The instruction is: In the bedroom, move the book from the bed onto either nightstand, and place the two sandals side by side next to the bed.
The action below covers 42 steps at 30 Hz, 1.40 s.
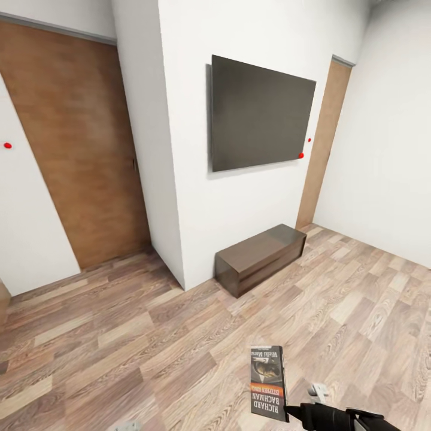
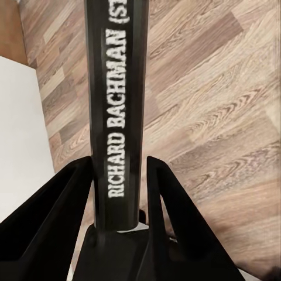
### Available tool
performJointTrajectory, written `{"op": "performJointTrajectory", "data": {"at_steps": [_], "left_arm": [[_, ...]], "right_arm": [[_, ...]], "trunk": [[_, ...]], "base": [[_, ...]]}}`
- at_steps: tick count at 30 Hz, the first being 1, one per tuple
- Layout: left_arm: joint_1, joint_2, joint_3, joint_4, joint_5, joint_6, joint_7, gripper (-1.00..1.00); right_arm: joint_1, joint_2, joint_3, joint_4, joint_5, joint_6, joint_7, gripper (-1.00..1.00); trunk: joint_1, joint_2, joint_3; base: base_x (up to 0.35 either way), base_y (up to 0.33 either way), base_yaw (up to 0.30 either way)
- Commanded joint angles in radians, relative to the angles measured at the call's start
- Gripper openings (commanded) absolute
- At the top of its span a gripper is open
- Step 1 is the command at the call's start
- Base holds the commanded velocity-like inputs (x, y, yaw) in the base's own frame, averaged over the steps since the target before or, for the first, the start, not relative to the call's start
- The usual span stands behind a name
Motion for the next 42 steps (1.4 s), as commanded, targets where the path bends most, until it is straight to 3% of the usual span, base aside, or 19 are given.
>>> {"op": "performJointTrajectory", "data": {"at_steps": [1, 10, 18, 21, 23, 26, 29, 34, 42], "left_arm": [[-0.001, 0.001, -0.005, 0.001, 0.01, -0.003, -0.004, 1.0], [-0.001, -0.012, -0.006, 0.002, 0.012, -0.002, -0.005, 1.0], [-0.001, -0.021, -0.007, 0.006, 0.011, -0.001, -0.02, 1.0], [-0.001, -0.021, -0.01, 0.025, 0.002, 0.001, -0.116, 1.0], [-0.001, -0.021, -0.026, 0.033, -0.026, 0.002, -0.189, 1.0], [-0.001, -0.021, -0.04, 0.037, -0.057, 0.002, -0.226, 1.0], [-0.001, -0.019, -0.044, 0.039, -0.066, 0.0, -0.221, 1.0], [-0.001, -0.016, -0.045, 0.038, -0.069, -0.002, -0.156, 1.0], [-0.001, -0.016, -0.045, 0.038, -0.071, -0.002, -0.147, 1.0]], "right_arm": [[-0.001, 0.0, 0.004, 0.002, -0.011, 0.01, 0.003, -1.0], [0.0, 0.001, 0.004, 0.09, -0.011, 0.006, 0.003, -1.0], [0.0, 0.001, 0.004, 0.108, -0.011, 0.006, 0.003, -1.0], [0.0, 0.001, 0.004, 0.108, -0.011, 0.006, 0.005, -1.0], [0.0, 0.001, 0.004, 0.108, -0.011, 0.006, 0.005, -1.0], [0.0, 0.001, 0.004, 0.108, -0.011, 0.006, 0.004, -1.0], [0.0, 0.001, 0.004, 0.108, -0.011, 0.006, 0.004, -1.0], [0.0, 0.001, 0.004, 0.108, -0.011, 0.006, 0.004, -1.0], [0.0, 0.0, 0.003, 0.108, -0.011, 0.006, 0.004, -1.0]], "trunk": [[0.001, -0.002, -0.002], [0.001, -0.002, -0.002], [0.001, -0.002, -0.002], [0.001, -0.002, -0.002], [0.001, -0.002, -0.002], [0.001, -0.002, -0.002], [0.001, -0.002, -0.002], [0.001, -0.002, -0.002], [0.001, -0.002, -0.002]], "base": [[0.0, 0.0, -0.22], [0.0, 0.0, -0.215], [0.0, 0.0, -0.21], [0.0, 0.0, -0.21], [0.0, 0.0, -0.21], [0.0, 0.0, -0.21], [0.0, 0.0, -0.214], [0.0, 0.0, -0.226], [0.0, 0.0, -0.219]]}}
